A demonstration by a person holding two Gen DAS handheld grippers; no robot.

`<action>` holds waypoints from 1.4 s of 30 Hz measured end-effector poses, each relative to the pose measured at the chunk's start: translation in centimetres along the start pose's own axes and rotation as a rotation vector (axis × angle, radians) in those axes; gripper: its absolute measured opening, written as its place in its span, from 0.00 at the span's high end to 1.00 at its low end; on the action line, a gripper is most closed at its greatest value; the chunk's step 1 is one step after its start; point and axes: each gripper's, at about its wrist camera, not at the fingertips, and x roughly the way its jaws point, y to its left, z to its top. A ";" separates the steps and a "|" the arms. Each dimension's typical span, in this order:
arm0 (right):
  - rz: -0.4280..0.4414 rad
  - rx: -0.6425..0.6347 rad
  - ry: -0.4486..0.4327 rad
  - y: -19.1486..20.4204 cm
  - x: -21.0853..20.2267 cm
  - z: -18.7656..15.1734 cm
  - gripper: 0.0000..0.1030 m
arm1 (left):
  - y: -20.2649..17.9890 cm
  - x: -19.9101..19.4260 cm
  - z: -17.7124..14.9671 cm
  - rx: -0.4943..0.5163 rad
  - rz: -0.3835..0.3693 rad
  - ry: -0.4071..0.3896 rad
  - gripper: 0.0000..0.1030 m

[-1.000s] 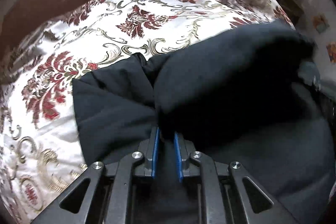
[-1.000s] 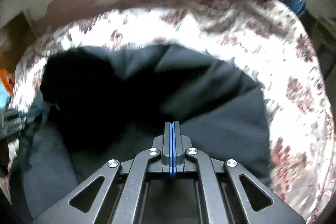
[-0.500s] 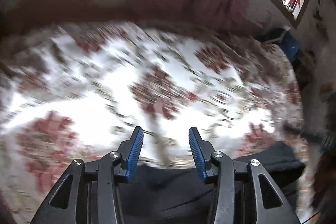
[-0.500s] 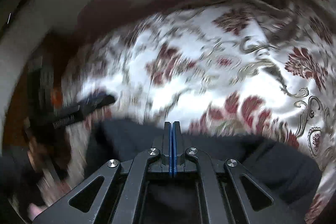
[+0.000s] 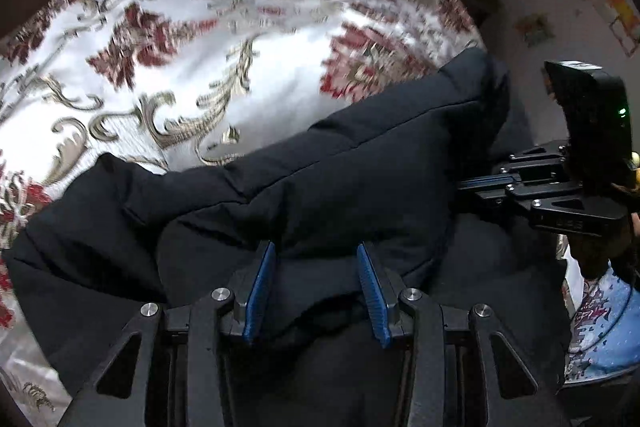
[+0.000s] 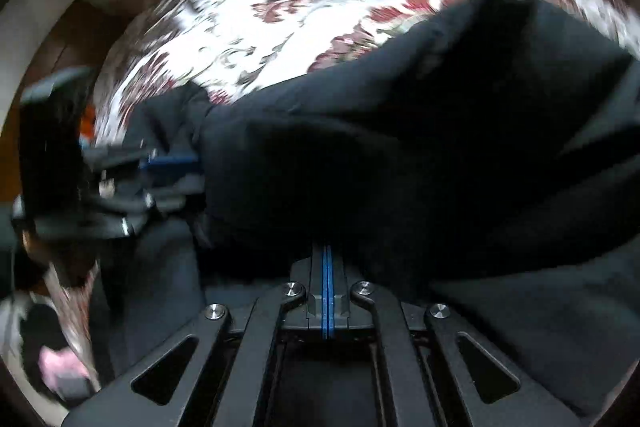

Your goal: Fold large clothes

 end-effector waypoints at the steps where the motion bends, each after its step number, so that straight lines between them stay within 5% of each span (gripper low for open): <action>1: 0.005 0.026 -0.002 -0.4 0.4 -0.2 1.00 | -0.1 0.6 0.3 0.002 0.017 0.017 0.61; 9: -0.036 0.041 -0.118 -0.6 0.8 -2.5 1.00 | -0.2 4.8 0.5 -0.028 0.126 0.029 0.61; 14: -0.232 -0.093 -0.184 1.7 -4.0 -3.9 1.00 | -0.4 1.9 -0.4 -0.070 0.097 -0.043 0.63; 18: -0.185 -0.001 -0.119 -1.0 -2.9 -2.9 1.00 | 0.2 0.2 -1.8 -0.051 0.084 -0.031 0.63; 21: -0.195 0.048 -0.113 -1.4 -0.6 -2.0 1.00 | 0.5 1.8 -2.6 -0.054 0.141 0.024 0.64; 25: -0.231 0.017 -0.173 0.0 -0.1 -3.0 1.00 | -0.2 4.6 -1.4 -0.069 0.242 0.035 0.64; 30: -0.163 0.046 -0.258 0.1 -2.1 -5.1 1.00 | -0.4 3.9 -2.4 -0.101 0.245 -0.019 0.64; 35: -0.228 -0.003 -0.309 2.2 -4.5 -6.2 0.89 | -0.3 0.3 -3.5 -0.192 0.210 -0.088 0.63; 38: -0.232 0.002 -0.343 3.1 -6.5 -6.4 0.60 | -0.8 -2.0 -3.1 -0.259 0.194 -0.164 0.59; 40: -0.247 -0.006 -0.362 3.3 -8.0 -7.0 0.54 | -0.8 -2.9 -2.7 -0.286 0.192 -0.194 0.42; 42: -0.273 -0.020 -0.377 3.8 -9.2 -7.5 0.51 | -1.2 -3.9 -2.9 -0.299 0.198 -0.221 0.39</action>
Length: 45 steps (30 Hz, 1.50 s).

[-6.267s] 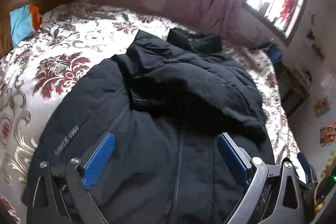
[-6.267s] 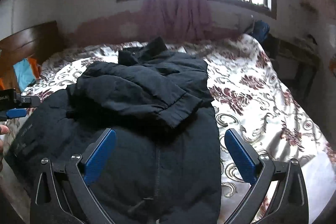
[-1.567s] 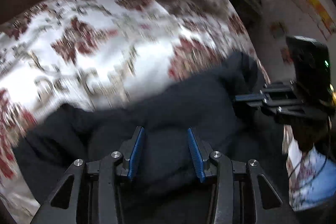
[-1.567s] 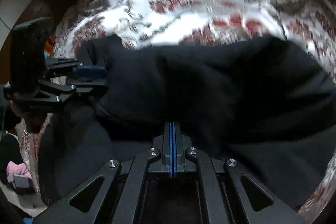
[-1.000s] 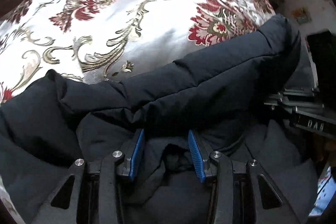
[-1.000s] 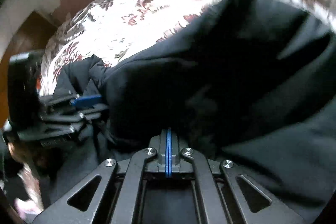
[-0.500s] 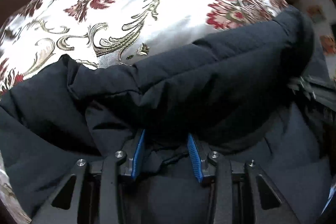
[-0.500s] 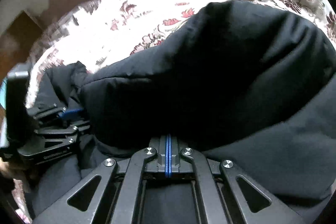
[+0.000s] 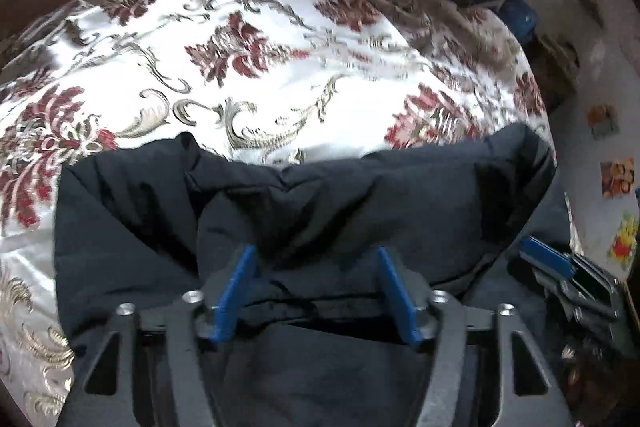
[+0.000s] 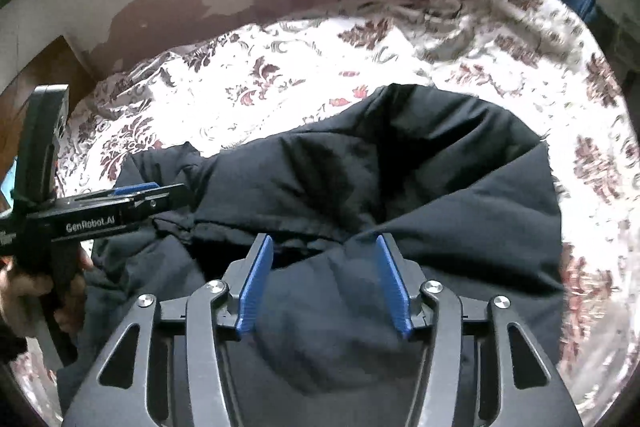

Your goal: Fold large clothes

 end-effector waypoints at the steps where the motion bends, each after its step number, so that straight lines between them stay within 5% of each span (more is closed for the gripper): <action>1: -0.011 -0.006 -0.012 0.1 -1.1 -0.2 0.46 | -0.5 0.1 0.4 -0.001 -0.003 -0.006 0.39; 5: -0.051 -0.021 -0.065 0.8 -4.4 -1.1 0.26 | -0.7 -2.5 -0.6 0.000 -0.023 -0.035 0.31; 10: -0.097 -0.007 -0.141 1.3 -9.5 -2.2 0.07 | -2.2 -6.8 -1.9 0.003 -0.024 -0.137 0.10; 21: -0.159 -0.038 -0.321 3.3 -20.4 -6.9 0.02 | -4.0 -17.4 -7.5 0.054 -0.011 -0.324 0.00; 30: -0.193 -0.056 -0.389 3.3 -24.3 -13.0 0.02 | -5.2 -22.4 -13.3 0.072 0.057 -0.428 0.00; 36: -0.171 -0.142 -0.443 2.6 -25.7 -14.7 0.02 | -5.4 -22.9 -17.6 0.015 0.127 -0.404 0.00; 45: -0.086 -0.261 -0.392 2.5 -25.3 -16.8 0.02 | -7.2 -24.4 -24.7 -0.012 0.301 -0.377 0.00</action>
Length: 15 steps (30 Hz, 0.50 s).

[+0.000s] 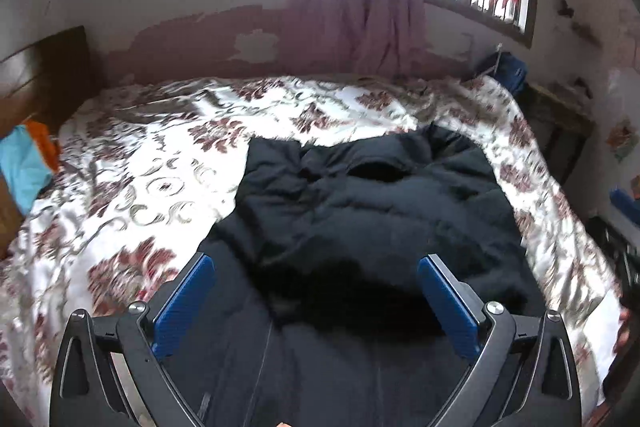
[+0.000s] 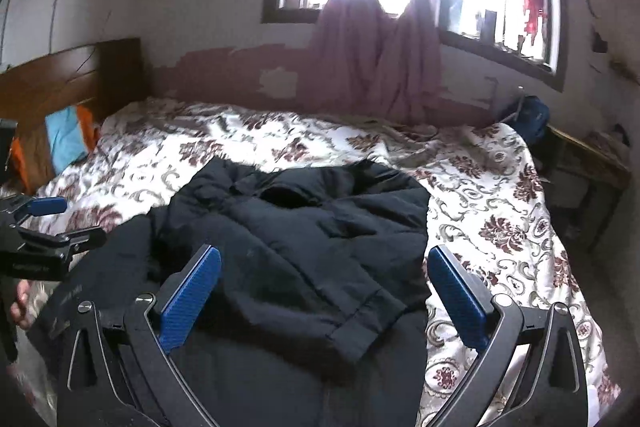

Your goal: Fold large clothes

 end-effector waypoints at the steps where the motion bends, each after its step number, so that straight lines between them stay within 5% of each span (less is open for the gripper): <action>1: 0.001 -0.009 0.005 0.2 -0.1 -0.5 0.02 | -0.1 -0.2 -0.8 0.007 0.021 0.012 0.00; 12: -0.004 -0.024 -0.015 2.7 -0.1 -7.7 0.02 | 0.1 1.5 -8.8 0.077 0.028 0.105 0.00; 15: -0.011 -0.019 -0.041 3.3 -0.5 -9.2 0.02 | -0.1 1.7 -10.3 0.130 0.020 0.071 0.00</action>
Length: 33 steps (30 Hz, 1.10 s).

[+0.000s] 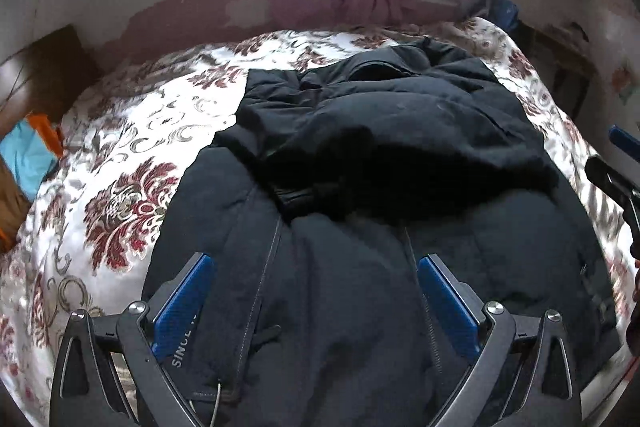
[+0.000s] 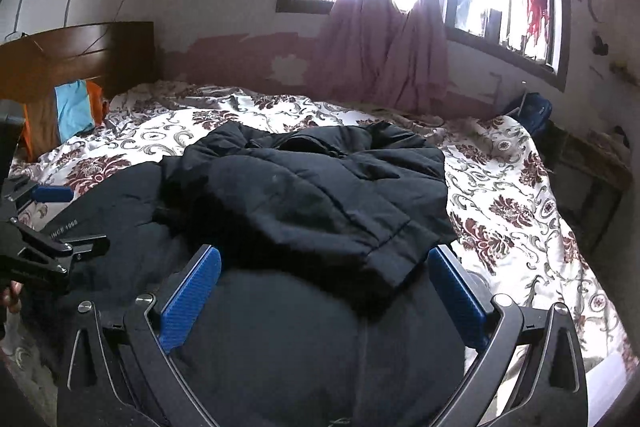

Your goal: Fold large clothes

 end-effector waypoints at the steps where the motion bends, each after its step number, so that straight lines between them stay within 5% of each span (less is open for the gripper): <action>1: -0.003 0.003 -0.005 0.1 -0.1 -0.3 0.02 | -0.2 0.0 -0.3 0.018 0.001 -0.011 0.00; 9: -0.034 -0.005 -0.020 0.8 -2.4 -2.4 0.02 | 0.0 -1.2 -2.6 0.080 0.026 -0.074 0.00; 19: -0.016 -0.072 0.155 1.2 -7.8 -5.2 0.02 | 1.6 -6.9 -7.5 -0.022 0.050 -0.060 0.00; 24: -0.010 -0.115 0.196 2.1 -10.0 -8.2 0.02 | 1.1 -9.3 -11.4 0.070 0.068 -0.104 0.00; 33: -0.062 -0.198 0.217 3.3 -11.3 -12.8 0.02 | -0.1 -9.4 -16.9 0.203 0.120 -0.063 0.00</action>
